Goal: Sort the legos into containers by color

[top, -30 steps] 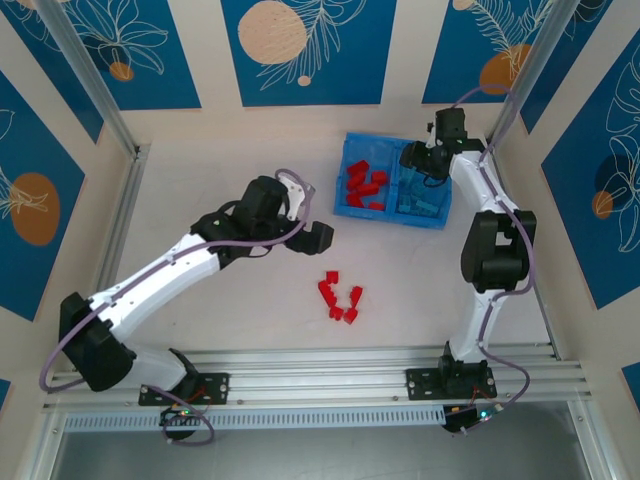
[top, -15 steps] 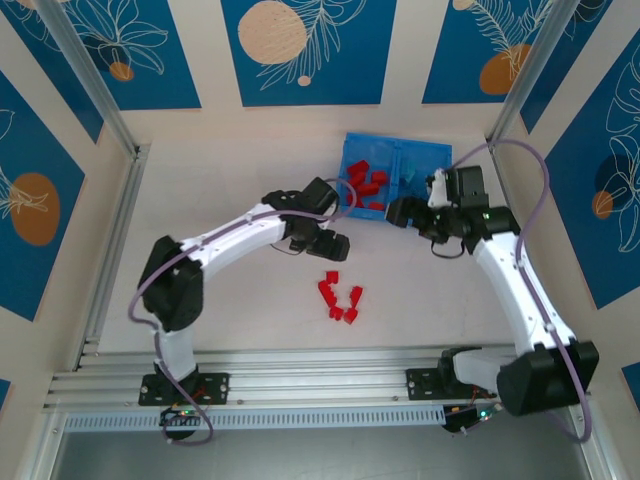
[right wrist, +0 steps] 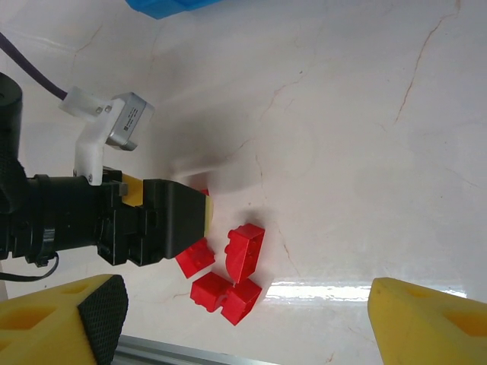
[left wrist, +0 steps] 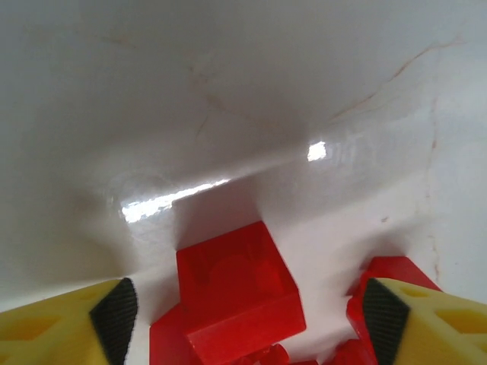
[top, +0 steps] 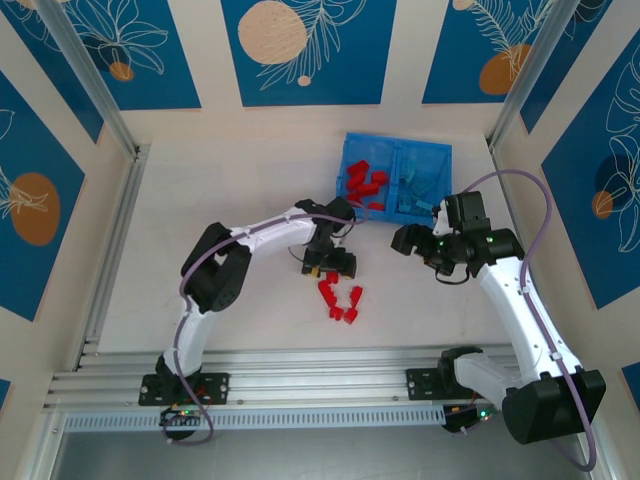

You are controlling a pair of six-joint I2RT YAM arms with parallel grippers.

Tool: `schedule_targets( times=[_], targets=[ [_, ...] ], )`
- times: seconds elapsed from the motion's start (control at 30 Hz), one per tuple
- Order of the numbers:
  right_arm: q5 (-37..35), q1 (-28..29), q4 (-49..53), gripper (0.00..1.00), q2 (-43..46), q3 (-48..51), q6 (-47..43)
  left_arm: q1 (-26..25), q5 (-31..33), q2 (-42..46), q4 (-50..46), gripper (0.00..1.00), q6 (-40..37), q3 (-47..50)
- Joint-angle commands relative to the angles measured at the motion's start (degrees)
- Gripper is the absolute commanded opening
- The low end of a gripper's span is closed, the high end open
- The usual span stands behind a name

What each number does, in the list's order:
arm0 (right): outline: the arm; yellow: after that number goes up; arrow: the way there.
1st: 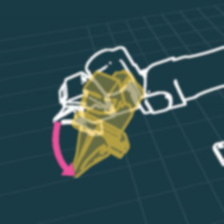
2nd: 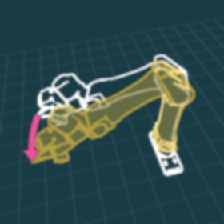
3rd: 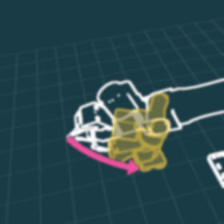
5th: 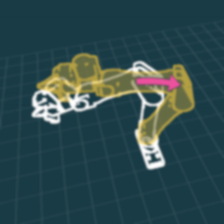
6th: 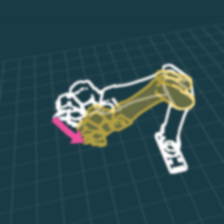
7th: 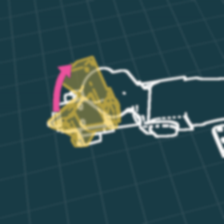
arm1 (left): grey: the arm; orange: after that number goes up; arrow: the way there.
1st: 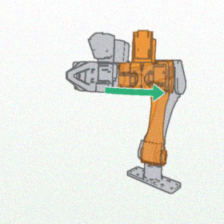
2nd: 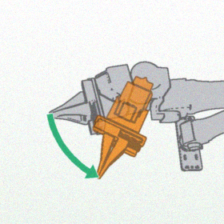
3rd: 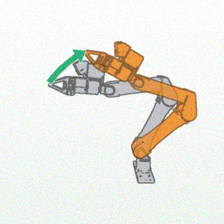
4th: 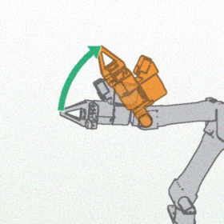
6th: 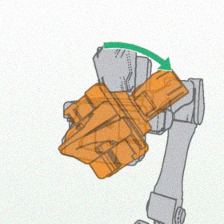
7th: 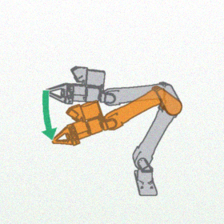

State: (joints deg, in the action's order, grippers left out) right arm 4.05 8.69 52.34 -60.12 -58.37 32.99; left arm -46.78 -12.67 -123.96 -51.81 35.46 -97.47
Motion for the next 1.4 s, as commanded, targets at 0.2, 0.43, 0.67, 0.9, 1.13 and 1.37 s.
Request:
schedule_targets(
  times=[0.2, 0.43, 0.67, 0.9, 1.13, 1.37],
  targets=[
    [0.5, 0.4, 1.3, 0.84, -0.1, -0.7, -0.7, -0.5, 3.3, -1.4, -3.3, 0.51, -0.8, -0.4],
    [4.4, 0.6, 0.2, 0.85, 0.5, -0.6, -3.0, -0.5, 4.5, -1.1, -2.5, 0.40, -1.6, -0.4],
    [9.1, 0.6, -3.9, 0.84, 3.1, 1.7, -1.5, -0.2, 8.2, 3.2, -2.4, 0.36, -4.5, -2.6],
    [6.4, 0.5, -6.0, 0.84, 4.5, 1.3, 0.4, -0.2, 12.4, 4.1, -3.2, 0.36, -11.5, -18.4],
    [4.7, 0.2, -6.6, 0.84, 4.0, 0.7, 1.0, 0.9, 22.0, -8.1, 0.8, 0.36, -17.0, -40.1],
    [3.0, 0.0, -5.5, 0.84, 5.2, 0.3, 2.6, 2.3, 26.2, -18.3, 9.6, 0.36, -15.3, -50.8]
  ],
)
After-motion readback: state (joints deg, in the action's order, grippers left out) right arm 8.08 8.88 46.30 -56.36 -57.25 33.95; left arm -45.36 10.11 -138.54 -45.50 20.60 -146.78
